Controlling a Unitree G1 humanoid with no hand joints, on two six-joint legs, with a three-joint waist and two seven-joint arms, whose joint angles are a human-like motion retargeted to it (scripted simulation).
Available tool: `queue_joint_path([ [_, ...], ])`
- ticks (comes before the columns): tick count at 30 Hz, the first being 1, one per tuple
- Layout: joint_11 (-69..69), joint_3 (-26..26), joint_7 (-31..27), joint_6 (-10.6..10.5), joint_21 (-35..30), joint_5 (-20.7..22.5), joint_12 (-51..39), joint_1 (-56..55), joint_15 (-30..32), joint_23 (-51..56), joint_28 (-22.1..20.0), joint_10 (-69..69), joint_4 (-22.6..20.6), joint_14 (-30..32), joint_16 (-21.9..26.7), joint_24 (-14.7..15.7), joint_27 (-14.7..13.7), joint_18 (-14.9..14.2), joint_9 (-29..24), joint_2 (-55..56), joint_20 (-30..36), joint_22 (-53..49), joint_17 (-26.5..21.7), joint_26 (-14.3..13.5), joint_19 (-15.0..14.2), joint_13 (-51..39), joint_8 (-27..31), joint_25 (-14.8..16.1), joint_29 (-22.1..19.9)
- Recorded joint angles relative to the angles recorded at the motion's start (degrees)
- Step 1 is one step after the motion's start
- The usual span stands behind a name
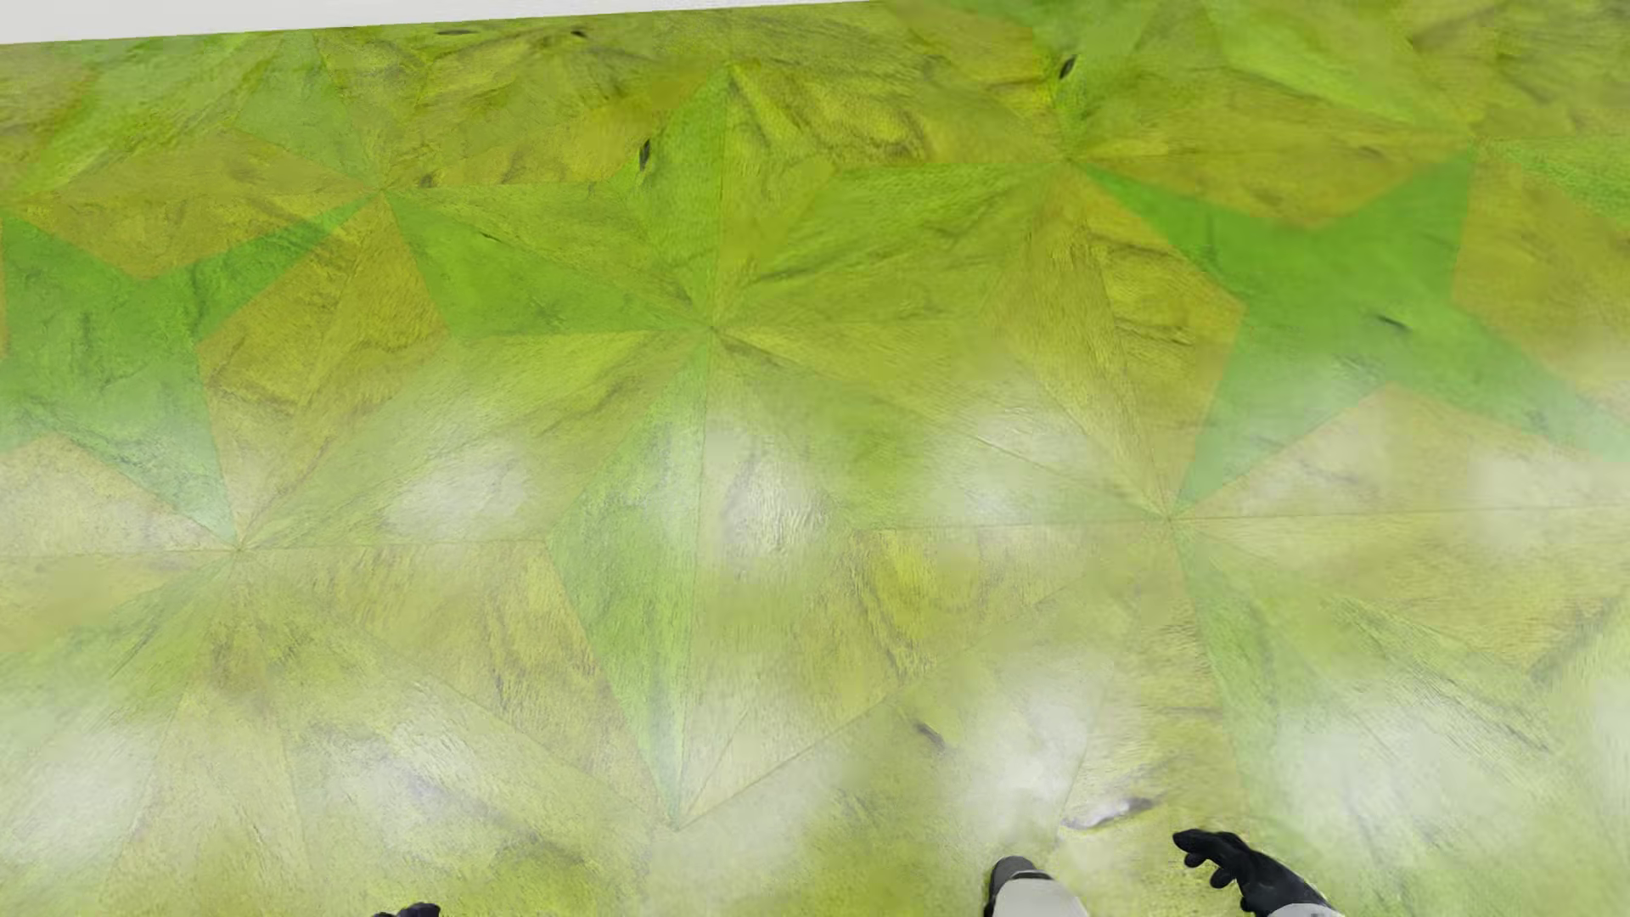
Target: Rest on the chair
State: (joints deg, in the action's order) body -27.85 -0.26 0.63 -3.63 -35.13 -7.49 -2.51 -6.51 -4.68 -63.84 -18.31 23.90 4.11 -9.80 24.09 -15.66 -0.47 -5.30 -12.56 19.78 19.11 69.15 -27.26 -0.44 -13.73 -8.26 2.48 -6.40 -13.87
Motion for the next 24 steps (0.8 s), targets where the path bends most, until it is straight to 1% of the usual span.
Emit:
queue_joint_path([
  [2, -4.7, -0.1, 1.7, -0.1, 0.6, 2.4, -0.8, 0.7, -4.3, 0.7, 1.8, -4.1, -0.9, 2.1, -0.8, -1.7, -0.4, 0.6, -0.7, -2.3, 0.2, 0.9, -0.8, 0.5, 3.1, -0.9, -3.4, -1.1, 1.7],
  [3, -6.6, 0.0, 2.0, 0.0, 0.3, 3.3, -1.3, 0.3, -5.3, 0.8, 3.5, -5.0, -1.4, 2.5, -1.3, -2.3, -0.4, 1.3, -0.8, -3.2, -0.4, 1.3, -1.2, 0.5, 4.2, -1.3, -4.2, -2.0, 2.4],
  [5, -7.3, 0.2, 2.2, 0.3, -0.2, 4.5, -2.1, -1.5, -5.9, 0.4, 4.2, -5.4, -2.1, 2.8, -2.1, -2.4, -0.3, 2.2, -0.7, -5.9, -0.4, 1.8, -1.5, 0.6, 4.7, -2.3, -4.6, -1.9, 2.5],
  [9, 2.8, 1.3, 2.4, 0.5, -0.5, 6.0, -3.7, -5.5, -5.0, 0.0, 4.3, -3.2, -2.3, 2.6, -2.7, -2.9, 0.1, 3.0, -1.0, -11.7, 0.3, 1.1, -1.8, 0.6, 5.6, -4.2, -5.9, -2.0, 2.8],
  [10, 4.3, 1.5, 2.4, 1.0, -0.8, 6.1, -3.8, -6.0, -4.9, 0.1, 3.5, -2.6, -2.3, 2.4, -2.4, -2.6, 0.1, 2.9, -1.2, -12.3, 0.6, 0.5, -1.5, 0.1, 5.2, -4.6, -5.8, -1.9, 2.3],
  [12, 7.6, 1.6, 3.1, 2.2, -0.9, 6.1, -3.8, -6.0, -4.8, 0.1, 2.7, -2.0, -2.2, 2.5, -1.9, -2.8, 0.2, 2.7, -2.0, -13.8, 0.8, -0.1, -0.8, -0.5, 6.5, -5.2, -6.0, -2.1, 2.2],
  [14, 7.0, 1.8, 3.0, 2.0, -1.1, 6.7, -4.3, -7.6, -3.2, 0.8, 3.3, 1.3, -1.5, 2.3, -1.9, -2.5, 0.8, 2.8, -2.5, -13.1, 0.5, -0.3, -0.8, 0.1, 5.7, -5.4, -5.4, -2.5, 2.7],
  [16, 5.8, 1.8, 2.0, 1.5, -1.0, 7.8, -5.0, -11.4, -3.6, 2.2, 4.3, 7.9, 0.2, 1.1, -1.3, -3.6, 0.6, 2.7, -3.5, -12.0, 0.0, -2.0, -1.2, 0.3, 6.6, -6.1, -5.6, -4.1, 3.3],
  [17, 2.8, 1.7, 0.5, 1.5, -1.1, 7.9, -5.8, -13.9, -4.9, 2.3, 4.4, 11.4, 0.4, 0.6, -1.2, -4.3, 0.5, 2.0, -4.4, -10.2, 0.3, -2.6, -1.5, 0.5, 6.4, -6.9, -5.2, -4.4, 3.0],
  [18, -0.1, 1.8, -1.5, 1.6, -1.2, 7.8, -6.4, -15.9, -6.0, 2.4, 4.5, 15.0, 0.1, 0.1, -1.1, -4.5, 0.7, 1.7, -5.1, -8.4, 1.3, -2.9, -1.7, 0.8, 5.9, -7.3, -4.7, -4.2, 2.6],
  [19, -2.7, 1.9, -3.0, 1.8, -1.2, 7.8, -7.4, -17.3, -6.8, 2.4, 5.2, 17.9, -0.4, -0.7, -1.0, -4.8, 1.0, 2.1, -5.8, -6.7, 1.8, -3.0, -1.8, 1.3, 5.9, -8.0, -4.4, -3.6, 2.5],
  [20, -5.4, 2.0, -3.9, 2.0, -1.6, 7.7, -8.4, -18.6, -7.4, 2.5, 5.7, 20.3, -0.8, -1.2, -1.0, -5.2, 1.2, 1.8, -6.5, -4.4, 2.1, -3.2, -1.9, 1.4, 5.7, -8.9, -4.0, -3.5, 2.4],
  [22, -10.1, 1.8, -4.3, 1.5, -2.8, 7.2, -10.4, -21.0, -8.3, 3.0, 5.7, 23.9, -1.0, -0.4, -1.4, -5.7, 1.0, 0.4, -7.7, 0.2, 2.4, -3.7, -2.7, 1.4, 4.8, -11.1, -3.2, -3.6, 2.0],
  [23, -13.0, 1.5, -4.1, 1.2, -3.3, 7.0, -11.5, -21.8, -9.1, 3.4, 5.9, 25.0, -1.2, -0.8, -1.5, -5.9, 1.1, 0.3, -8.6, 2.6, 2.5, -4.1, -2.8, 1.5, 4.6, -12.5, -3.1, -3.6, 2.3],
  [24, -15.7, 1.1, -3.7, 0.9, -3.6, 7.1, -12.7, -22.2, -9.9, 3.7, 5.4, 24.1, -1.1, -2.1, -1.4, -6.0, 0.5, 1.7, -9.4, 4.7, 2.6, -4.6, -2.7, 1.2, 5.4, -13.9, -2.7, -3.7, 1.8],
])
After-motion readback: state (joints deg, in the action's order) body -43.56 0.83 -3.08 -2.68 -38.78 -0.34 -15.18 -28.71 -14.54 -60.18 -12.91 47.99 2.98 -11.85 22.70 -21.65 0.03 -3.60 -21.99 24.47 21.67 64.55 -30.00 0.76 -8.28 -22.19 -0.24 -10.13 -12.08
